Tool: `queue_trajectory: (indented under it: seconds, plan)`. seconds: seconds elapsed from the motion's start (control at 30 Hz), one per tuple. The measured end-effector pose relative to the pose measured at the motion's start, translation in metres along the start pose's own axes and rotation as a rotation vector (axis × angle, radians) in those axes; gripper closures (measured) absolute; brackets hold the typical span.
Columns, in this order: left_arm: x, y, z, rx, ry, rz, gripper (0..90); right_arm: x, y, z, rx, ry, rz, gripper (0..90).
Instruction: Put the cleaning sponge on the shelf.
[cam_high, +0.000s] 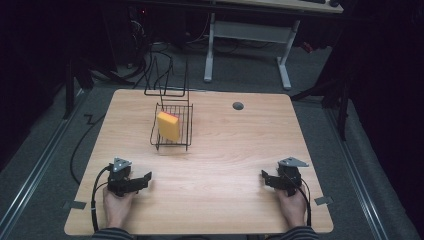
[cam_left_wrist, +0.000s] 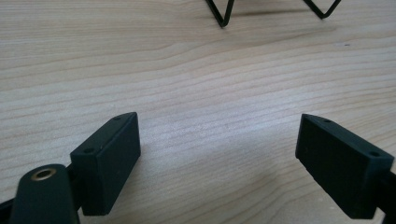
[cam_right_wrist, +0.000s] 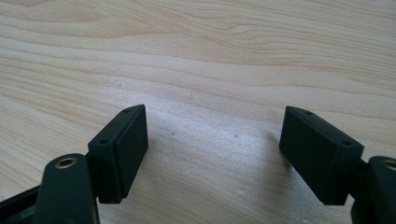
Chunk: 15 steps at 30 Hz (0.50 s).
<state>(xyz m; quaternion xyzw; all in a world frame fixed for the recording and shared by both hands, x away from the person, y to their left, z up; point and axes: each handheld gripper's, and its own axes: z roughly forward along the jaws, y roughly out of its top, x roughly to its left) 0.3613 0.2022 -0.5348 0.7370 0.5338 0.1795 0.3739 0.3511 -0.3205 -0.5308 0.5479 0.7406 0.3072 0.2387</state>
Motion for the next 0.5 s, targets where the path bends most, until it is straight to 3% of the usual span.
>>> queue_trajectory:
  seconds: [0.23, 0.3, 0.5]
  plan:
    - [-0.0029, -0.0014, 0.0022, 0.006, 0.048, 0.029, 15.5, 0.0000, 0.0000, 0.0000, 0.000, 0.000, 0.000, 24.0]
    - [-0.0093, -0.0008, 0.0051, 0.031, 0.093, 0.083, 15.2, 0.0000, 0.0000, 0.0000, 0.000, 0.000, 0.000, 24.0]
    - [-0.0102, -0.0007, 0.0053, 0.031, 0.088, 0.080, 14.9, 0.0000, -0.0001, 0.0000, 0.000, 0.000, 0.000, 24.0]
